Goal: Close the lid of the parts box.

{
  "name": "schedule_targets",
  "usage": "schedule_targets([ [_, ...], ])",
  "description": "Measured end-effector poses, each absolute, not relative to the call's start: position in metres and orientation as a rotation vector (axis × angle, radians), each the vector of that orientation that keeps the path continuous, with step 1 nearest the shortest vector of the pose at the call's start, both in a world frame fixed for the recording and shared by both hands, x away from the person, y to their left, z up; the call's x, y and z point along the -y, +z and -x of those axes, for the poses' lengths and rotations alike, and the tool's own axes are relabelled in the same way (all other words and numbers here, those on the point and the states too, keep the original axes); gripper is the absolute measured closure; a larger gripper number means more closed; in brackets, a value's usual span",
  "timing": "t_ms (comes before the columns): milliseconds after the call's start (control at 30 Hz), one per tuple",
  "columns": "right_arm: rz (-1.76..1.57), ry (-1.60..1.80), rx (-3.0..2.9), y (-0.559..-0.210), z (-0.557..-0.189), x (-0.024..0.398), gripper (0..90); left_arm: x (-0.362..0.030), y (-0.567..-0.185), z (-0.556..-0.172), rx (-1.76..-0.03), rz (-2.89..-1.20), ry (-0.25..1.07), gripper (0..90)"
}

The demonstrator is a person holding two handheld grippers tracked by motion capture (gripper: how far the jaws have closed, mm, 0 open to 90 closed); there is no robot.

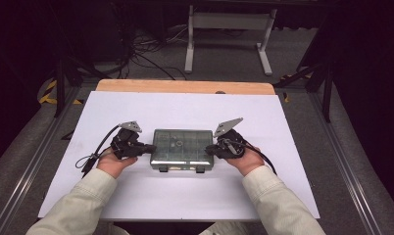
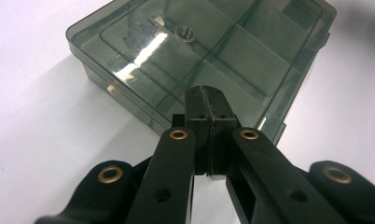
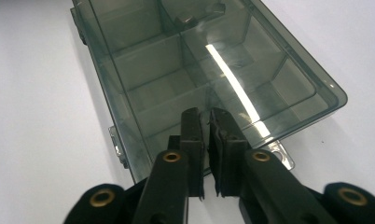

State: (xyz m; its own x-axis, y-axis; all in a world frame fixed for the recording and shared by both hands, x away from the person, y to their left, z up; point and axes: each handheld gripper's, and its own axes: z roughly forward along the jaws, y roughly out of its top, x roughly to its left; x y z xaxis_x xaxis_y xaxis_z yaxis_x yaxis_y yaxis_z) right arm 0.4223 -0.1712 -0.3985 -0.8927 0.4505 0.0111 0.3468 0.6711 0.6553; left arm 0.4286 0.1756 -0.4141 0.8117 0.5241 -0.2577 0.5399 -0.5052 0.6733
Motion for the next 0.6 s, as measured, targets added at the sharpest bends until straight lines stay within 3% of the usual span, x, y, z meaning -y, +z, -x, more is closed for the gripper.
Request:
schedule_targets([
  [200, -0.654, 1.073, -2.718, -0.389, -0.420, 0.173, 78.5, -0.177, -0.405, -0.425, -0.761, -2.189, -0.023, 84.1],
  [333, -0.670, 1.084, -2.729, -0.383, -0.419, 0.174, 69.0, -0.176, -0.398, -0.422, -0.739, -2.193, -0.014, 76.6],
  [467, -0.689, 1.081, -2.702, -0.377, -0.416, 0.175, 49.4, -0.176, -0.392, -0.417, -0.729, -2.199, 0.001, 68.3],
  [600, -0.690, 1.064, -2.659, -0.373, -0.413, 0.176, 32.3, -0.178, -0.386, -0.413, -0.677, -2.196, -0.004, 53.4],
])
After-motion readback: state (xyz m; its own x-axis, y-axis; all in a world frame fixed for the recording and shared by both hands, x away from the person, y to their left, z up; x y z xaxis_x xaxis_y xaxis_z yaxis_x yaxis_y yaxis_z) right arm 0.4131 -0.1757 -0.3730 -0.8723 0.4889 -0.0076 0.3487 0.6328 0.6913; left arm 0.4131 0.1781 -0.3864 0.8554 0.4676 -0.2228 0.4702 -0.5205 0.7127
